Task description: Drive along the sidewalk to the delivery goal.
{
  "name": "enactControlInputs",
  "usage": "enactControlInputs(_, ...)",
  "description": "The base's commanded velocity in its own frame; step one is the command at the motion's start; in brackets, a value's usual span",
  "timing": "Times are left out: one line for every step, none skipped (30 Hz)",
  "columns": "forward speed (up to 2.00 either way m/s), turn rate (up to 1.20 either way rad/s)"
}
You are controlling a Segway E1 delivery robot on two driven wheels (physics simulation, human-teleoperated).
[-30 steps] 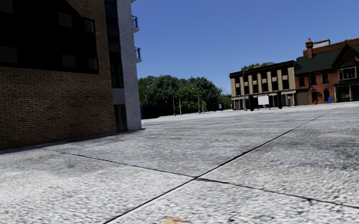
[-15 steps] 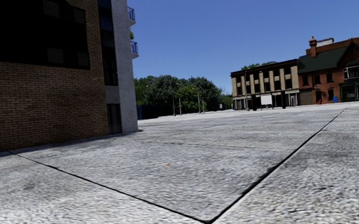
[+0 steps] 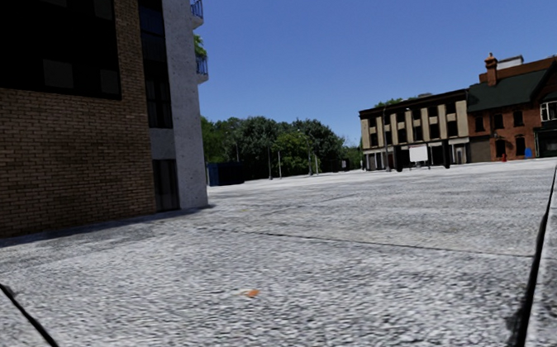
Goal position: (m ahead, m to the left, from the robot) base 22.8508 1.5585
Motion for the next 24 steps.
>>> enactControlInputs(2.00, 0.00)
enactControlInputs(2.00, 0.00)
enactControlInputs(2.00, 0.00)
enactControlInputs(2.00, 0.00)
enactControlInputs(2.00, 0.00)
enactControlInputs(2.00, 0.00)
enactControlInputs(2.00, 0.00)
enactControlInputs(2.00, 0.00)
enactControlInputs(2.00, 0.00)
enactControlInputs(2.00, 0.00)
enactControlInputs(2.00, 0.00)
enactControlInputs(2.00, 0.00)
enactControlInputs(2.00, 0.00)
enactControlInputs(2.00, 0.00)
enactControlInputs(2.00, 0.00)
enactControlInputs(2.00, 0.00)
enactControlInputs(2.00, 0.00)
enactControlInputs(2.00, 0.00)
enactControlInputs(2.00, 0.00)
enactControlInputs(2.00, 0.00)
enactControlInputs(2.00, 0.00)
enactControlInputs(2.00, 0.00)
enactControlInputs(2.00, 0.00)
enactControlInputs(2.00, 0.00)
